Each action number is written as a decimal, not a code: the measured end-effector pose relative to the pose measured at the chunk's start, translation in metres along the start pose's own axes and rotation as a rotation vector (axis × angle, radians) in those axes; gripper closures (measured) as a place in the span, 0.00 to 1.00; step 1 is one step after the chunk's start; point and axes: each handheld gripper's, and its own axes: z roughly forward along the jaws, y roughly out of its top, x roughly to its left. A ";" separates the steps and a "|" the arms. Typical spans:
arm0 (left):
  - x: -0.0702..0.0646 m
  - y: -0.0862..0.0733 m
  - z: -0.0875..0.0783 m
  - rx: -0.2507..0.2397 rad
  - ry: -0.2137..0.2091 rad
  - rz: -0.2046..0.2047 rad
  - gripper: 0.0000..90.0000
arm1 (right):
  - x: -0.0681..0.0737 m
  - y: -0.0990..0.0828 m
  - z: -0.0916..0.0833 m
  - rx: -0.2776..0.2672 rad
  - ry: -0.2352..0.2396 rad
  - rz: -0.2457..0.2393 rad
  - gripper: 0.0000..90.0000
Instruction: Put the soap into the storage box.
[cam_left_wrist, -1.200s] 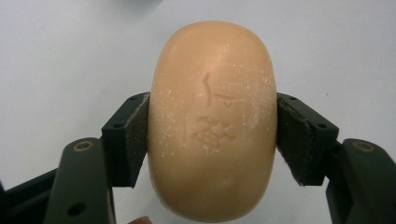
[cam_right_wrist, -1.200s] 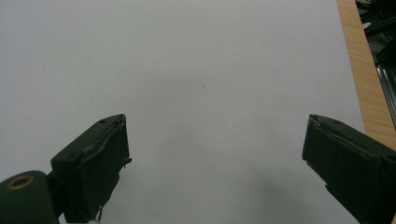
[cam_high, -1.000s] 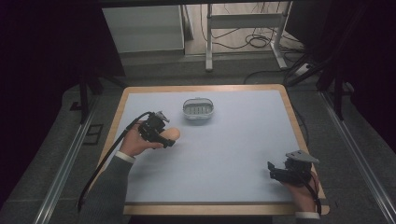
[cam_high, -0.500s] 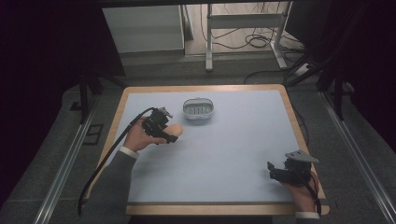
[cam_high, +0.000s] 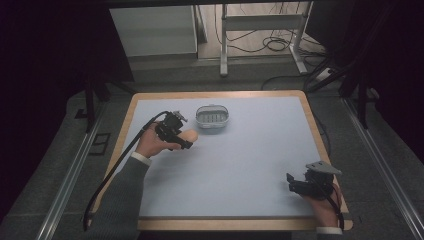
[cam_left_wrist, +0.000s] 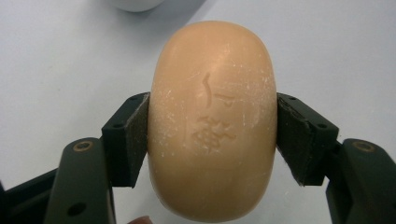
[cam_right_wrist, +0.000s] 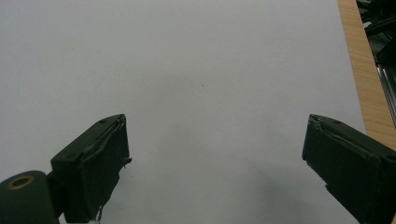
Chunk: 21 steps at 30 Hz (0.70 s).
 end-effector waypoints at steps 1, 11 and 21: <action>0.001 0.002 0.000 0.001 -0.004 -0.001 0.36 | 0.000 0.000 0.000 -0.001 -0.002 0.000 0.08; 0.009 0.010 0.000 -0.013 -0.011 -0.011 0.36 | 0.000 0.000 0.000 0.000 -0.001 0.001 0.08; 0.011 0.022 0.004 -0.011 -0.010 -0.003 0.36 | -0.001 0.000 0.000 0.002 -0.003 0.002 0.08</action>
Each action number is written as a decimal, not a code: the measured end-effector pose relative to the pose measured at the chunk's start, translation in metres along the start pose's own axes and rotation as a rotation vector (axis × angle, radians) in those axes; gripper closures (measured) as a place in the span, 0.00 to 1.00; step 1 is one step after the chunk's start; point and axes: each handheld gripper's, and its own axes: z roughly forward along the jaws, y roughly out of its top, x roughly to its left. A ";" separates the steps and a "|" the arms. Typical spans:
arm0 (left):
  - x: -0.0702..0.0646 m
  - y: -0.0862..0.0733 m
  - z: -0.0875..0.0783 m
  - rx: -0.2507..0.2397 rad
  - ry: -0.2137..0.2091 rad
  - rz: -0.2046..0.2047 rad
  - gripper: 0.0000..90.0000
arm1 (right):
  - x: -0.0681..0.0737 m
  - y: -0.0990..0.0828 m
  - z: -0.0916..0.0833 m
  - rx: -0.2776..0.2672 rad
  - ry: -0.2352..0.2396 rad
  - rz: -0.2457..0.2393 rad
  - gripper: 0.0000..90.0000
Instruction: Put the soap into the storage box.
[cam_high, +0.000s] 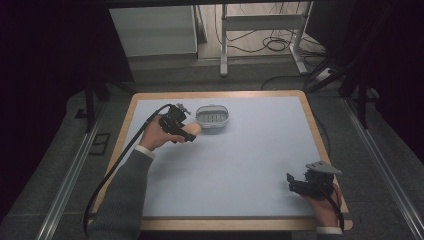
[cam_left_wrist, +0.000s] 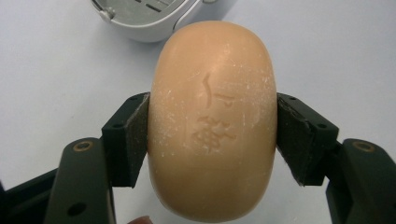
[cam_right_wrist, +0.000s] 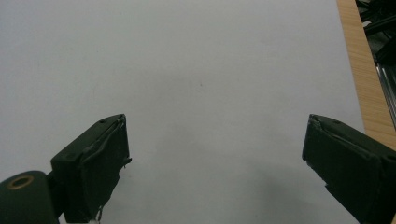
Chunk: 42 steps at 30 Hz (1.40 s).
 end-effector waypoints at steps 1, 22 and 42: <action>0.000 0.001 0.001 -0.003 -0.003 0.002 0.36 | 0.000 0.000 0.000 0.000 -0.001 0.000 0.08; 0.003 0.018 0.010 0.006 0.000 0.022 0.36 | -0.002 -0.001 -0.001 0.000 -0.009 0.003 0.08; 0.005 0.044 0.012 0.013 0.016 0.060 0.36 | -0.003 -0.001 -0.001 0.004 -0.011 0.004 0.08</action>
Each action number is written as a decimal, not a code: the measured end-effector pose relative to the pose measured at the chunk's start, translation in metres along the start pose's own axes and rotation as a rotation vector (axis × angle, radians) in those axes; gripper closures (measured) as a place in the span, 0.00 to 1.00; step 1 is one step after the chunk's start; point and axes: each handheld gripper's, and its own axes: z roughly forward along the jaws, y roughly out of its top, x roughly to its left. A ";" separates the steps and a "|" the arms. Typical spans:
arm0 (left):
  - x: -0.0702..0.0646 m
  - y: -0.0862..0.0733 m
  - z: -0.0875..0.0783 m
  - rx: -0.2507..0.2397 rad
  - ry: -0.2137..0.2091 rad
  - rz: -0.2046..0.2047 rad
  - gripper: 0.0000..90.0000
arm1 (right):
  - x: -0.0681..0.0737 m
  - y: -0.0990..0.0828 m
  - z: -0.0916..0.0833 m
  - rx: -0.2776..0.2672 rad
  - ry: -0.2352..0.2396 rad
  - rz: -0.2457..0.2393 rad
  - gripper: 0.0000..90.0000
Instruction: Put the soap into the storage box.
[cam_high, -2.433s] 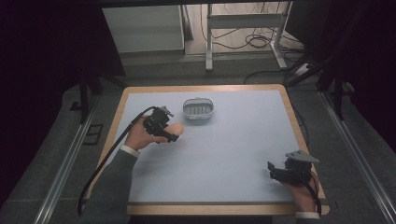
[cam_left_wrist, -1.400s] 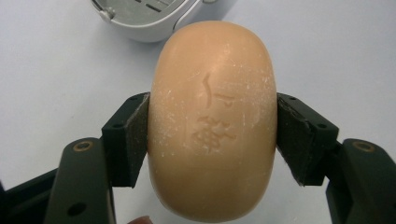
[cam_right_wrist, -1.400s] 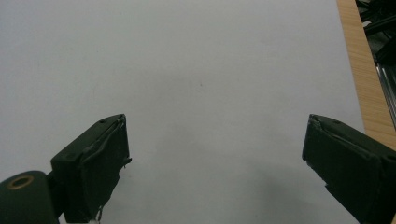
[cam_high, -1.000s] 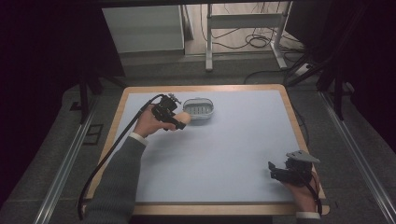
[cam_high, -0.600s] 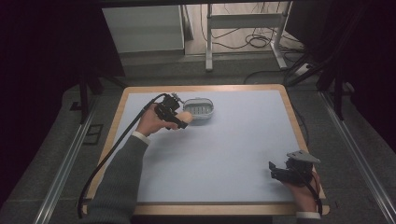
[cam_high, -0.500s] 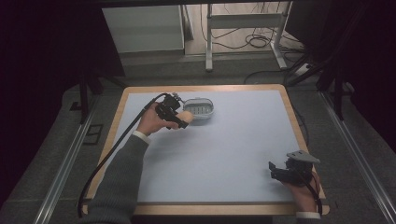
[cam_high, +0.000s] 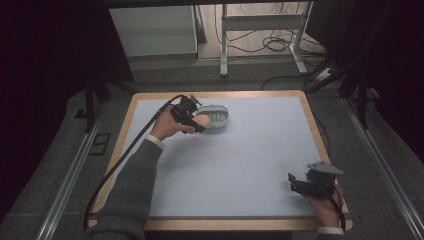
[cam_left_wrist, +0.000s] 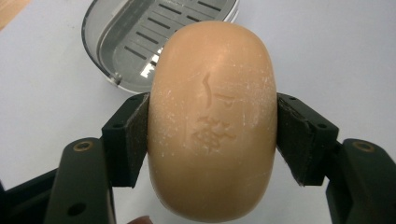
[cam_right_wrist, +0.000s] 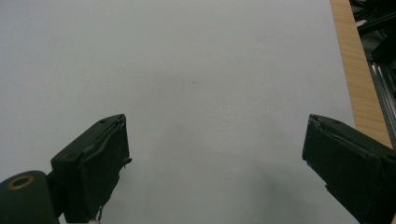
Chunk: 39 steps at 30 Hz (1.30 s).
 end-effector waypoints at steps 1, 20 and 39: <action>0.000 0.001 0.000 -0.002 -0.001 -0.001 0.36 | 0.000 0.000 0.000 0.000 0.001 -0.001 0.08; 0.019 0.036 0.026 0.022 -0.054 0.028 0.36 | -0.003 -0.001 0.000 -0.001 0.002 0.003 0.08; 0.031 0.055 0.048 0.052 -0.061 0.025 0.36 | -0.006 -0.002 -0.001 -0.003 -0.005 0.012 0.08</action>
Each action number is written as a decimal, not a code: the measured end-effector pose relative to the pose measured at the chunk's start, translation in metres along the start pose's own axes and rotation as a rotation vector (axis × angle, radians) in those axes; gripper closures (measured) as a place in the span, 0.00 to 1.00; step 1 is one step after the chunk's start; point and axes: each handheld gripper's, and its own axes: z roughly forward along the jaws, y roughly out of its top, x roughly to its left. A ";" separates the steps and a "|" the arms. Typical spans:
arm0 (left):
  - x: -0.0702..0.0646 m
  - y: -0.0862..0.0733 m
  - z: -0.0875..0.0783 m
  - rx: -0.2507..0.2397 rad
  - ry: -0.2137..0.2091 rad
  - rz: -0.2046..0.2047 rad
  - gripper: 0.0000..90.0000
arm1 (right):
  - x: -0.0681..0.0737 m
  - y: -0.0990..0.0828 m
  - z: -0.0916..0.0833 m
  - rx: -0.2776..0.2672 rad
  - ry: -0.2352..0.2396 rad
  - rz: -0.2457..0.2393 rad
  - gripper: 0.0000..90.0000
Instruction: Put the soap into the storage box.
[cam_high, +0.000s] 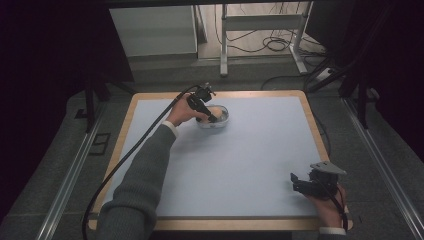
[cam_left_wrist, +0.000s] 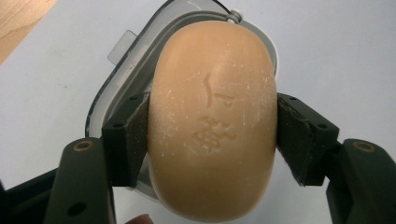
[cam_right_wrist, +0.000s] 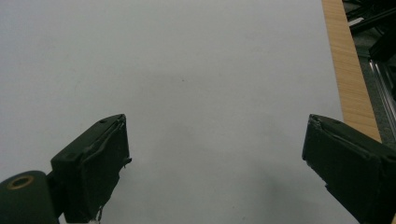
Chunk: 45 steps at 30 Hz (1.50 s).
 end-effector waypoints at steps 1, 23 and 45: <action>0.001 0.001 0.002 0.000 0.001 0.001 0.36 | 0.000 0.000 -0.001 -0.001 -0.001 0.001 0.08; -0.008 -0.004 -0.016 -0.080 -0.014 0.000 0.29 | 0.000 -0.002 0.001 0.007 -0.006 -0.002 0.08; -0.052 -0.077 -0.067 -0.183 0.050 -0.010 0.26 | -0.001 -0.001 0.000 0.002 0.001 0.003 0.08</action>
